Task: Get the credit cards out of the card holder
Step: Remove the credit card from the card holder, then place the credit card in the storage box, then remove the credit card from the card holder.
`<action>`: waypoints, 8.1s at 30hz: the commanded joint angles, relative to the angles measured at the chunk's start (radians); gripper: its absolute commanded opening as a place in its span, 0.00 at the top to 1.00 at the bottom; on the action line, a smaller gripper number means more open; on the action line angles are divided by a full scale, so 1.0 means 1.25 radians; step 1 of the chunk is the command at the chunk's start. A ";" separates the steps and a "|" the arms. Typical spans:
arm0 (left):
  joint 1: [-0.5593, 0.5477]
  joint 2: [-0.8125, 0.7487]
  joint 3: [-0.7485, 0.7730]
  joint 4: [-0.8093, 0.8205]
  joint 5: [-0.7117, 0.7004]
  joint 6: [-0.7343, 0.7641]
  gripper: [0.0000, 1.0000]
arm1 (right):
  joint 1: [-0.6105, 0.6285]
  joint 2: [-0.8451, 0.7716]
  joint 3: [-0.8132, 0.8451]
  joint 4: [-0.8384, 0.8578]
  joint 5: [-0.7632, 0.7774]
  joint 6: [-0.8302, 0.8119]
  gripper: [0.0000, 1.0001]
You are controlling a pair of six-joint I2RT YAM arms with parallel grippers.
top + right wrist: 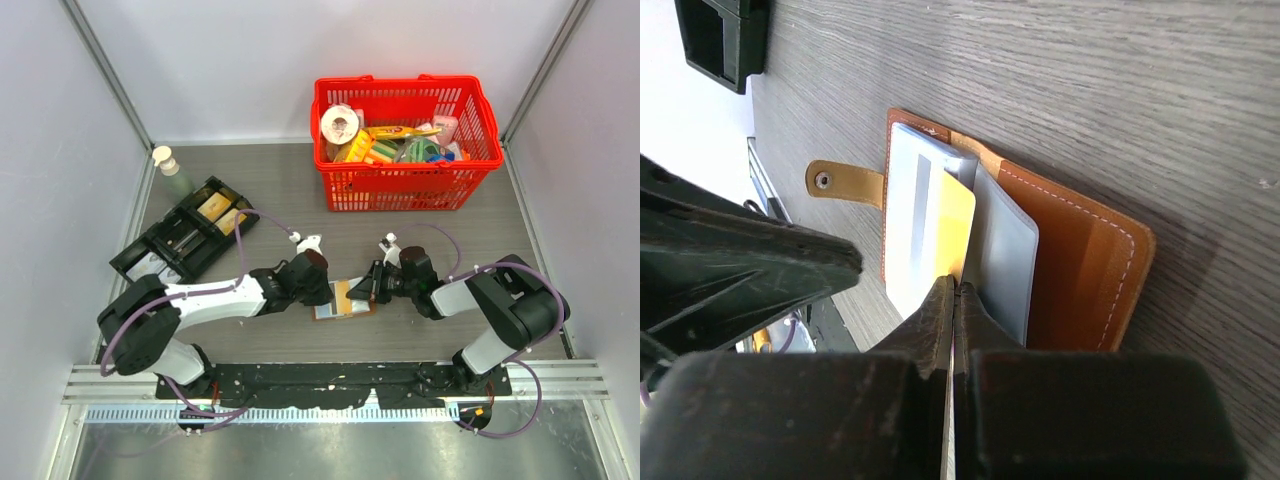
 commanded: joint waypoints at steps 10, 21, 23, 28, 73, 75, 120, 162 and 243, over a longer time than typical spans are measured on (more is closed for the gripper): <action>-0.004 0.115 0.004 0.015 -0.001 0.005 1.00 | -0.003 0.045 0.015 0.053 -0.035 0.007 0.81; -0.004 0.115 -0.038 0.019 -0.006 -0.016 1.00 | -0.003 0.082 0.011 0.117 -0.052 0.034 0.97; -0.003 0.110 -0.040 0.002 -0.022 -0.020 1.00 | -0.011 0.062 0.006 0.099 -0.048 0.022 0.99; -0.002 0.098 -0.057 -0.018 -0.045 -0.027 1.00 | -0.057 -0.014 -0.009 -0.022 -0.042 -0.040 0.99; 0.168 -0.233 0.210 -0.206 0.075 -0.280 0.09 | 0.692 -0.294 0.307 -0.199 1.189 -1.103 0.98; 0.168 -0.219 0.211 -0.192 0.094 -0.287 0.14 | 0.699 -0.288 0.302 -0.184 1.185 -1.120 0.98; 0.547 -0.151 0.111 0.112 -0.332 0.036 1.00 | 0.489 -0.582 0.182 -0.509 0.797 -0.156 0.20; 0.650 0.011 0.247 0.054 -0.254 0.051 0.20 | 0.489 -0.677 0.216 -0.711 0.848 -0.211 0.20; 0.188 -0.108 -0.162 -0.083 0.127 0.014 1.00 | 0.454 -0.095 0.372 -0.815 0.983 -0.198 0.49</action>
